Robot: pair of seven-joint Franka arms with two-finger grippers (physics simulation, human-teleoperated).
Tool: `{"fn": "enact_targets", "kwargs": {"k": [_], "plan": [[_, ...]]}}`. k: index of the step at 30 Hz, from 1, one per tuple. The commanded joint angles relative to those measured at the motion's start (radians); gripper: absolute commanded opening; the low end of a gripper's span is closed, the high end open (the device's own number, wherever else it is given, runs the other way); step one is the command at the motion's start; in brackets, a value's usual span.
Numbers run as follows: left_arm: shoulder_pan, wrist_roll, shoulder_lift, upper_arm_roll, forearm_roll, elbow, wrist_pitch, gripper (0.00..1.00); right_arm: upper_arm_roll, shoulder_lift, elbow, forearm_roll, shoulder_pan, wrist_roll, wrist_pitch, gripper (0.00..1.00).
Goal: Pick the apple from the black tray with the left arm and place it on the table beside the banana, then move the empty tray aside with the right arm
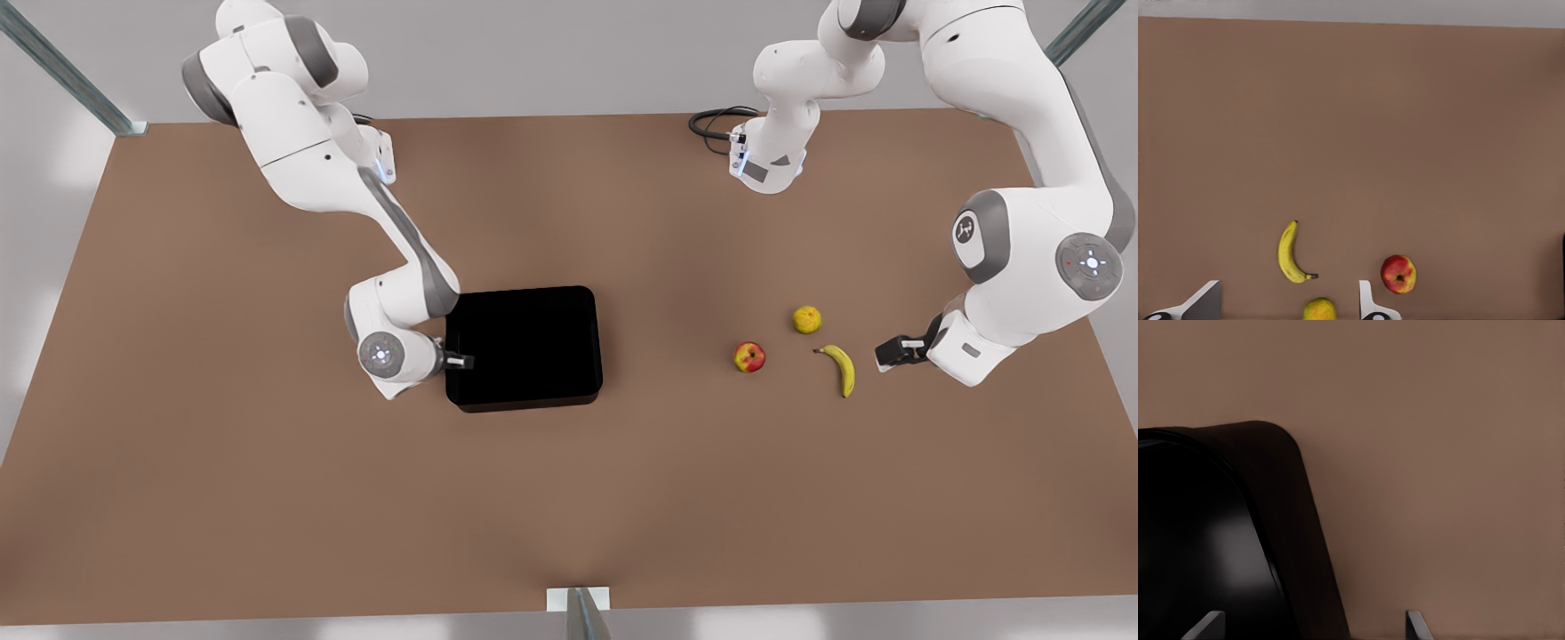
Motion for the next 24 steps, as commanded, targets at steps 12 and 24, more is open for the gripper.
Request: {"fn": "enact_targets", "kwargs": {"k": [12, 24], "plan": [[0.001, 0.093, 0.002, 0.000, 0.010, 0.001, -0.001, 1.00, 0.032, 0.008, 0.012, 0.026, -0.001, -0.273, -0.008, 0.55], [0.002, 0.093, 0.002, 0.000, 0.010, 0.001, -0.001, 1.00, 0.032, 0.007, 0.027, 0.025, -0.001, -0.275, -0.018, 0.19]]}}
